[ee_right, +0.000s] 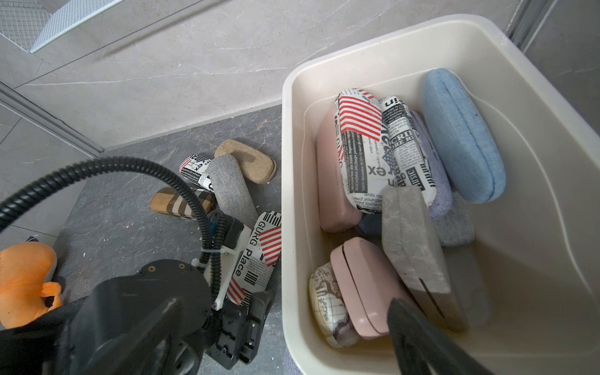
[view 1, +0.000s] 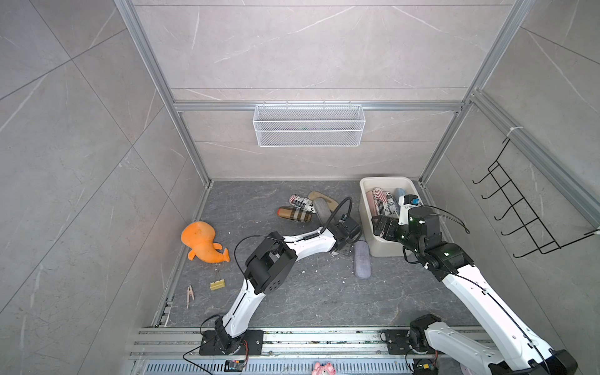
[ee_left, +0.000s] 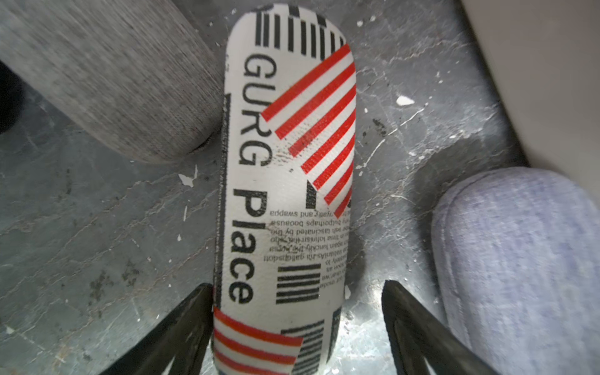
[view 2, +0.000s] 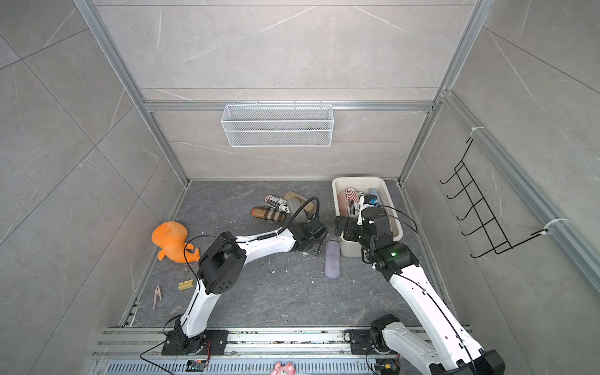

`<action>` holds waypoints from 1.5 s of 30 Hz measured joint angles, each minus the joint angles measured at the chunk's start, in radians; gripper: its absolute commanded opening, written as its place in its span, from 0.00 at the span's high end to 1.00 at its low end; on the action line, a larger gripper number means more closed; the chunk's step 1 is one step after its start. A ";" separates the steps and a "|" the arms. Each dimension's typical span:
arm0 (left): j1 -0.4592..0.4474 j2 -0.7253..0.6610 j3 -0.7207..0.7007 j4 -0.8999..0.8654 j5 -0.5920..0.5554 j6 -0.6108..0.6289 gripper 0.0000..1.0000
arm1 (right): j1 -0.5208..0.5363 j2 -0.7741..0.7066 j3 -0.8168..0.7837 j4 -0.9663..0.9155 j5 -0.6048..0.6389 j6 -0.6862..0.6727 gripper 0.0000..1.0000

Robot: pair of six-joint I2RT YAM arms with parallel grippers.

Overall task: Put the glasses cases into the storage boxes
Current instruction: Pick up the glasses case at the center of the board.

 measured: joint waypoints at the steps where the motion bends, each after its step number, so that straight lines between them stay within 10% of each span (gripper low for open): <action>1: 0.000 0.000 -0.006 0.004 -0.004 0.000 0.18 | 0.000 0.000 0.000 0.000 0.000 0.000 0.00; 22: 0.000 -0.044 -0.160 0.185 -0.037 0.035 0.38 | 0.000 0.030 0.032 -0.033 -0.014 -0.001 0.02; 45: -0.052 -0.641 -0.828 0.427 -0.031 -0.028 0.45 | 0.006 0.125 0.111 -0.058 -0.116 0.008 0.09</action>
